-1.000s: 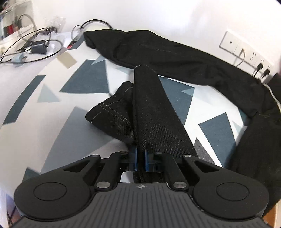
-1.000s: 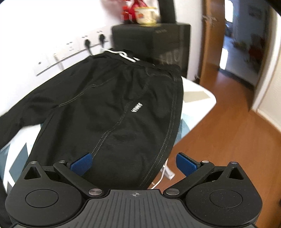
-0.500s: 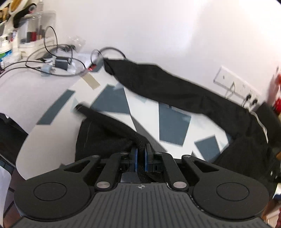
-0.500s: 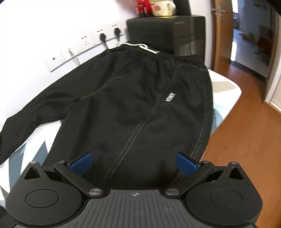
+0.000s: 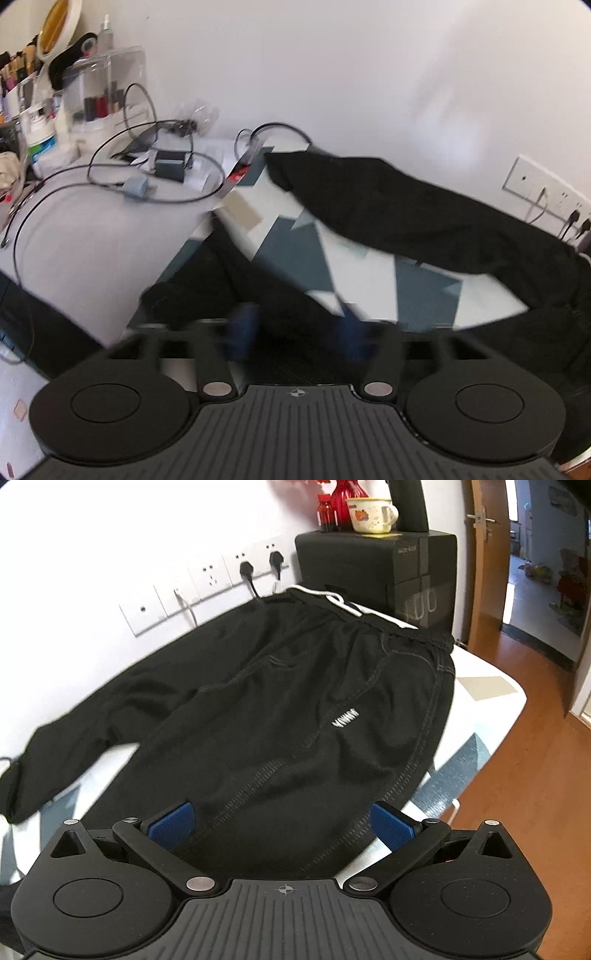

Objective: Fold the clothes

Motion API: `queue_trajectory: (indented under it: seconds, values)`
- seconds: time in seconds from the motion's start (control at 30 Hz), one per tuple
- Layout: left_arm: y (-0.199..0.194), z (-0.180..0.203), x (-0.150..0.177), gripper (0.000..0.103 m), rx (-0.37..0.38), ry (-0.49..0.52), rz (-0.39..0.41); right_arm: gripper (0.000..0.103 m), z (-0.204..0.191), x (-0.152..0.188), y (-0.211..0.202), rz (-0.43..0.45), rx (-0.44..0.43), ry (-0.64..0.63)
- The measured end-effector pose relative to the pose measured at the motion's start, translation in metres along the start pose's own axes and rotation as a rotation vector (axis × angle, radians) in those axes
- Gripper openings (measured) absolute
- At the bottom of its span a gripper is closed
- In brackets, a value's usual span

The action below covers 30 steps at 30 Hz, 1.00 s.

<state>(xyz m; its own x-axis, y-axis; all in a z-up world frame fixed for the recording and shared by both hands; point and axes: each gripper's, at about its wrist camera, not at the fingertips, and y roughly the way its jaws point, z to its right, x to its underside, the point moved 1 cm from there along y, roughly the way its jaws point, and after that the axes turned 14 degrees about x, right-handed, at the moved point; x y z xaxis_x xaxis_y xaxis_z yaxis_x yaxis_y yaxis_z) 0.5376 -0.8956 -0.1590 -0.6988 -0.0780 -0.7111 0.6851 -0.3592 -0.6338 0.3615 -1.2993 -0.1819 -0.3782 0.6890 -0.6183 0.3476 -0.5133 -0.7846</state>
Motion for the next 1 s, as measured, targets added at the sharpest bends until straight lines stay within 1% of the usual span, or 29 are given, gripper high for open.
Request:
queue_trajectory:
  seconds: [0.03, 0.1, 0.17, 0.2, 0.3, 0.37, 0.43, 0.47, 0.53, 0.63, 0.77, 0.83, 0.87, 0.93, 1.0]
  values:
    - [0.0, 0.0, 0.007, 0.072, 0.003, 0.008, 0.0, 0.102, 0.002, 0.002, 0.002, -0.007, 0.011, 0.005]
    - [0.005, 0.001, 0.017, 0.072, 0.01, 0.024, -0.036, 0.102, 0.008, 0.003, 0.005, -0.023, 0.031, 0.027]
    - [0.008, 0.002, 0.023, 0.072, 0.025, 0.02, -0.073, 0.102, 0.016, 0.003, 0.009, -0.039, 0.052, 0.058]
    - [0.007, 0.002, 0.024, 0.072, 0.034, 0.012, -0.075, 0.102, 0.019, 0.002, 0.011, -0.045, 0.06, 0.071]
    - [0.0, 0.004, 0.021, 0.073, 0.053, -0.013, -0.048, 0.102, 0.019, -0.006, 0.009, -0.044, 0.049, 0.077]
    - [-0.004, 0.005, 0.015, 0.073, 0.073, -0.033, -0.034, 0.102, 0.014, -0.018, 0.007, -0.037, 0.027, 0.053]
    - [-0.006, 0.003, 0.006, 0.076, 0.092, -0.071, -0.015, 0.102, 0.007, -0.035, 0.004, -0.043, 0.005, 0.01]
    - [-0.007, 0.001, 0.002, 0.077, 0.101, -0.096, -0.006, 0.102, 0.003, -0.043, 0.002, -0.036, -0.007, -0.009]
    - [-0.003, -0.002, -0.009, 0.078, 0.119, -0.144, 0.008, 0.102, -0.007, -0.058, -0.002, 0.005, -0.027, -0.044]
    - [0.011, -0.001, -0.027, 0.078, 0.142, -0.195, 0.014, 0.102, -0.027, -0.078, -0.002, 0.046, -0.058, -0.1]
    - [0.043, 0.007, -0.053, 0.078, 0.175, -0.277, 0.002, 0.102, -0.067, -0.094, 0.013, 0.073, -0.122, -0.202]
    - [0.066, 0.012, -0.065, 0.078, 0.155, -0.291, -0.009, 0.102, -0.096, -0.095, 0.027, 0.076, -0.159, -0.268]
    - [0.079, 0.015, -0.071, 0.078, 0.137, -0.292, -0.016, 0.102, -0.11, -0.093, 0.036, 0.077, -0.19, -0.304]
    - [0.11, 0.021, -0.08, 0.078, 0.062, -0.276, -0.035, 0.1, -0.14, -0.087, 0.055, 0.08, -0.26, -0.381]
    - [0.141, 0.026, -0.087, 0.078, -0.005, -0.266, -0.061, 0.087, -0.168, -0.08, 0.076, 0.082, -0.314, -0.466]
